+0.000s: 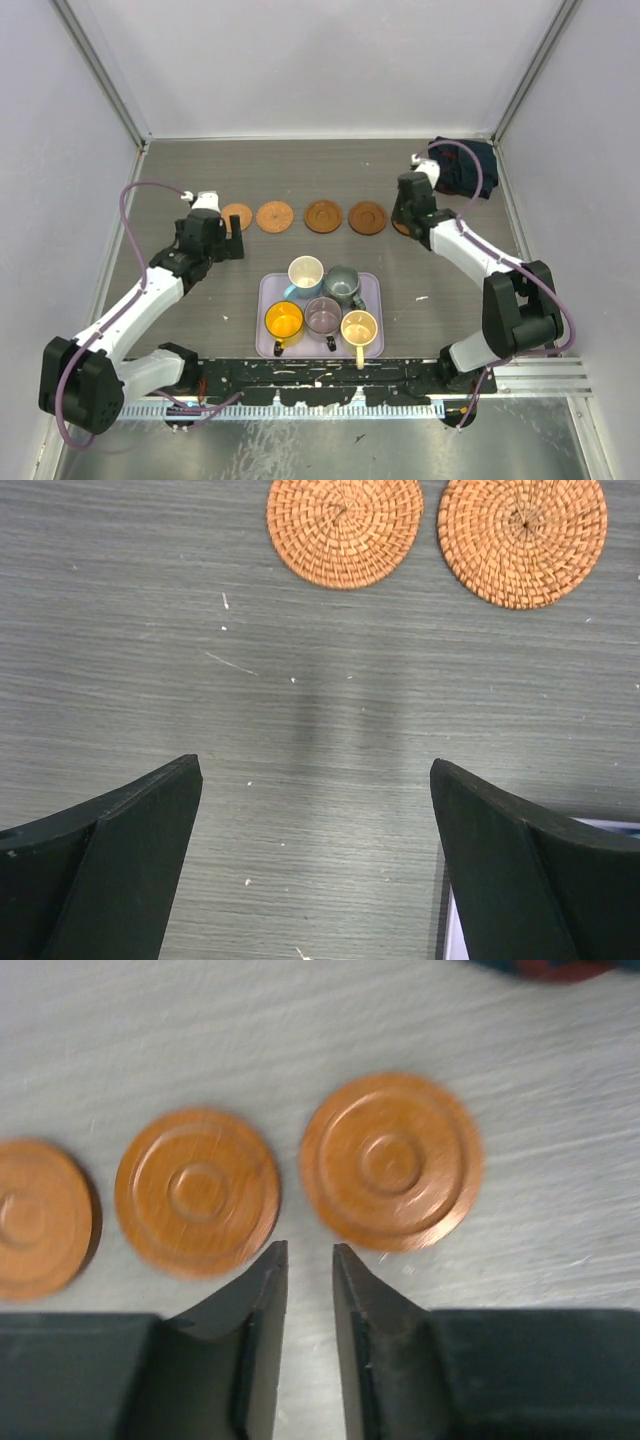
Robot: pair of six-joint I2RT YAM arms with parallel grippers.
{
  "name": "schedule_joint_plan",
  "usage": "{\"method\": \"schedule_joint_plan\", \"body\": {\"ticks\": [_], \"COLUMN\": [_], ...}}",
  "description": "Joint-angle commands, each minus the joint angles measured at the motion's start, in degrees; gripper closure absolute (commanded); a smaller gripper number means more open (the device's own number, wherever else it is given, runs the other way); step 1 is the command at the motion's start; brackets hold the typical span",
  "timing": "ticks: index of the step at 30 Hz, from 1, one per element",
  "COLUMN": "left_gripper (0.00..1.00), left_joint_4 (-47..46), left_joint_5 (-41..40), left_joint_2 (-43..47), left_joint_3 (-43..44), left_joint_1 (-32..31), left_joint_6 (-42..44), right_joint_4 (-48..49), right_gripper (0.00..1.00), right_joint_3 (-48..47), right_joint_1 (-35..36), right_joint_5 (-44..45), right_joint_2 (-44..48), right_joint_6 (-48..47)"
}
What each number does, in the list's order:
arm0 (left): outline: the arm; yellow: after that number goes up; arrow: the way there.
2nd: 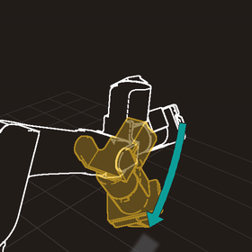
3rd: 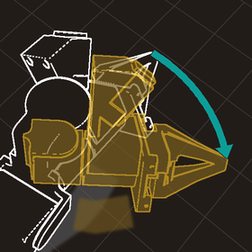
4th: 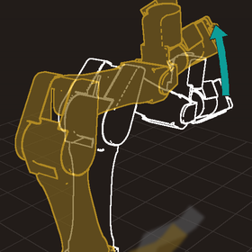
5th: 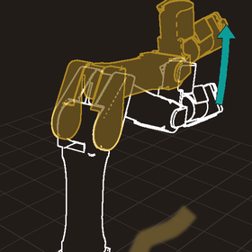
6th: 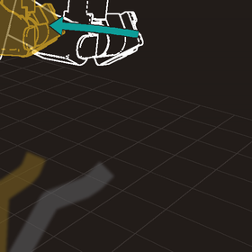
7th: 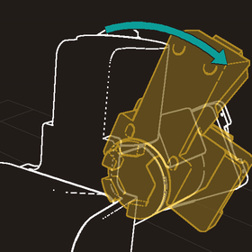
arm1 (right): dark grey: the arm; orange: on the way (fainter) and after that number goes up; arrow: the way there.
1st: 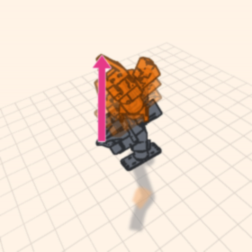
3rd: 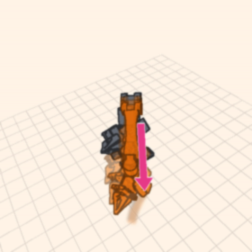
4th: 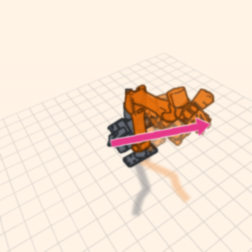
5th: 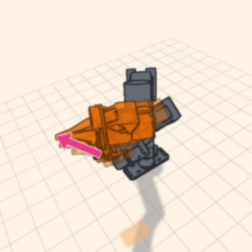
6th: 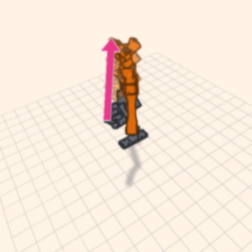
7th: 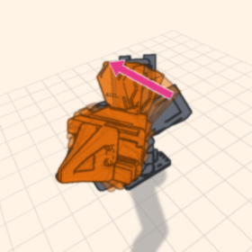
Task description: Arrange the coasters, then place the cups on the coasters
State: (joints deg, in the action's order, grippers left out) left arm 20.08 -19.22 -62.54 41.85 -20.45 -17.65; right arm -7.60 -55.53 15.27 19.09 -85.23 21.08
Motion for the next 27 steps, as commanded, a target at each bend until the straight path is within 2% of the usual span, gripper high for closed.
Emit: {"method": "schedule_joint_plan", "body": {"ticks": [1, 8, 11, 13, 15, 16, 18, 19, 23, 27], "left_gripper": [0.02, 0.02, 0.02, 0.02, 0.02, 0.02, 0.02, 0.02, 0.02, 0.02], "left_joint_4": [-2.6, -0.7, 1.0, 2.4, 3.4, 3.8, 4.3, 4.5, 5.3, 6.0], "left_joint_5": [1.3, 2.8, 3.0, 3.1, 3.3, 3.5, 3.9, 4.2, 5.0, 4.7], "left_joint_2": [3.1, 9.4, 10.5, 10.7, 10.9, 11.0, 11.1, 11.3, 12.4, 15.1], "left_joint_3": [-1.2, -3.6, -3.3, -2.6, -2.1, -2.0, -1.9, -1.9, -2.3, -3.3], "left_joint_1": [0.3, 0.3, 0.3, 0.3, 0.3, 0.3, 0.3, 0.3, 0.3, 0.3], "left_joint_6": [-2.4, -2.5, -2.0, -2.0, -2.2, -2.3, -2.9, -3.2, -4.2, -5.1], "right_joint_4": [-3.7, -3.5, -2.1, -1.5, -1.2, -1.1, -1.1, -1.4, -4.2, -7.2], "right_gripper": [0.74, 0.78, 0.86, 0.84, 0.75, 0.64, 0.18, 0.03, 0.0, 0.0], "right_joint_3": [2.2, 6.6, 8.1, 8.7, 8.6, 8.6, 8.7, 8.8, 8.3, 8.6], "right_joint_1": [3.5, 3.5, 3.4, 2.9, 1.7, 1.0, -1.0, -1.9, -4.3, -4.7], "right_joint_5": [2.6, 0.7, -0.2, -1.0, -2.5, -3.7, -5.4, -5.5, -2.3, 5.6], "right_joint_2": [3.7, 11.4, 14.5, 16.2, 17.4, 17.9, 19.0, 19.6, 21.6, 24.1], "right_joint_6": [1.8, 4.4, 4.7, 4.4, 4.2, 4.0, 4.0, 4.2, 4.1, 4.8]}}
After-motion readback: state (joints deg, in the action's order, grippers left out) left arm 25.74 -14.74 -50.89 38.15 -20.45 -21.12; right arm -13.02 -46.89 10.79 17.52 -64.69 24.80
